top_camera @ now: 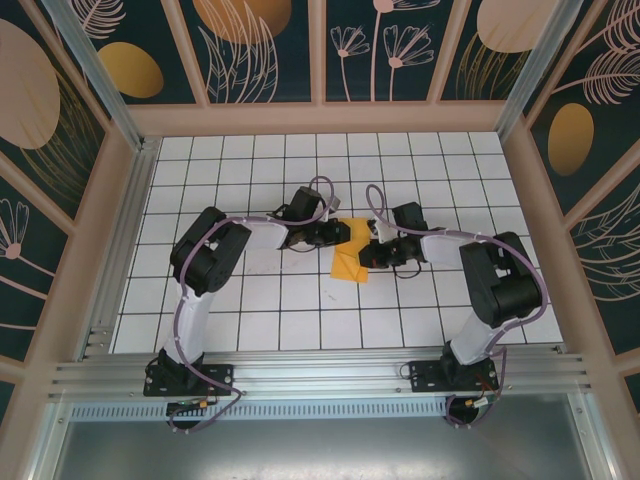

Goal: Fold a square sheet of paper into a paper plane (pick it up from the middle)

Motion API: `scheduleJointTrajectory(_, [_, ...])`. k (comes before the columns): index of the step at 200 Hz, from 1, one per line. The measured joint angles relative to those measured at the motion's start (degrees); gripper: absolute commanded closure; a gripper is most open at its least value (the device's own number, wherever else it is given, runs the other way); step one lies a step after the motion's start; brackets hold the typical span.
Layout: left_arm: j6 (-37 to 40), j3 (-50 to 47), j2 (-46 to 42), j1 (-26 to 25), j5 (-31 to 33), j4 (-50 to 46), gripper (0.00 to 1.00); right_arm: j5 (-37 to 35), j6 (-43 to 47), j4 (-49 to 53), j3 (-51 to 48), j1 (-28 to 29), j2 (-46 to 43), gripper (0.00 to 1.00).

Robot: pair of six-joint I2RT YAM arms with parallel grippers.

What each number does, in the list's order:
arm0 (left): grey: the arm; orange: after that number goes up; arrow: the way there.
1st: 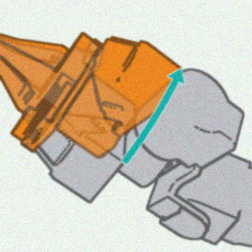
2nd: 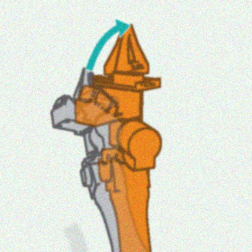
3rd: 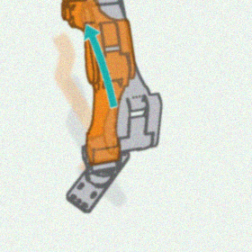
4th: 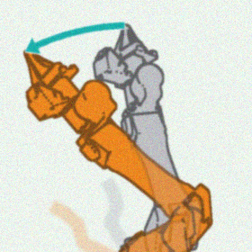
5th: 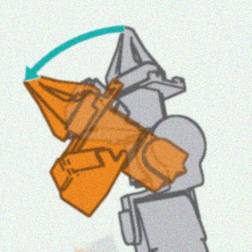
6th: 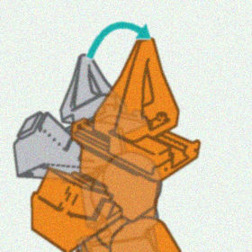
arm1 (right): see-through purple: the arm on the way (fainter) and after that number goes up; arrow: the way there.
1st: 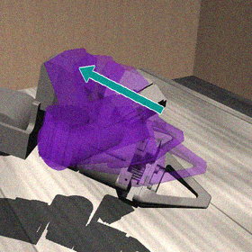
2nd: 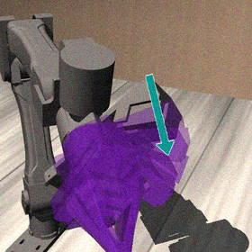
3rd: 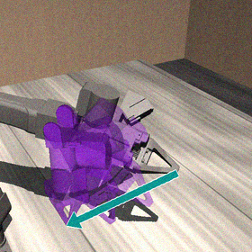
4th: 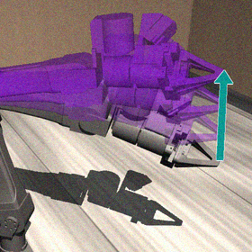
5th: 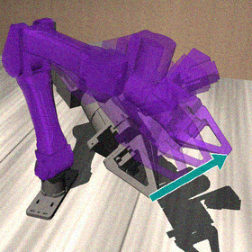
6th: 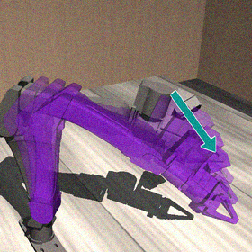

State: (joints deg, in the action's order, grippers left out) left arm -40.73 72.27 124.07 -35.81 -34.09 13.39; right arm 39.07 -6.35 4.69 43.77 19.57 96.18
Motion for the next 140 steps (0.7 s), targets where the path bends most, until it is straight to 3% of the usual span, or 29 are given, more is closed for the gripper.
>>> scheduleJointTrajectory(27, [0.85,0.57,0.07,0.00,0.26,-1.36,0.76,0.94,-0.13,-0.20,0.00,-0.09,0.00,0.88])
scheduleJointTrajectory(86, [1.51,0.87,0.07,0.00,0.74,-2.03,0.77,2.80,-0.17,-0.28,0.00,0.00,-0.02,0.83])
scheduleJointTrajectory(118, [1.51,0.92,0.07,0.00,1.09,-2.12,0.77,2.78,-0.37,-0.26,0.00,0.70,-0.02,0.96])
scheduleJointTrajectory(140, [1.51,0.92,0.07,0.00,1.14,-2.10,0.77,2.08,-0.63,-0.24,0.02,0.83,-0.02,0.99])
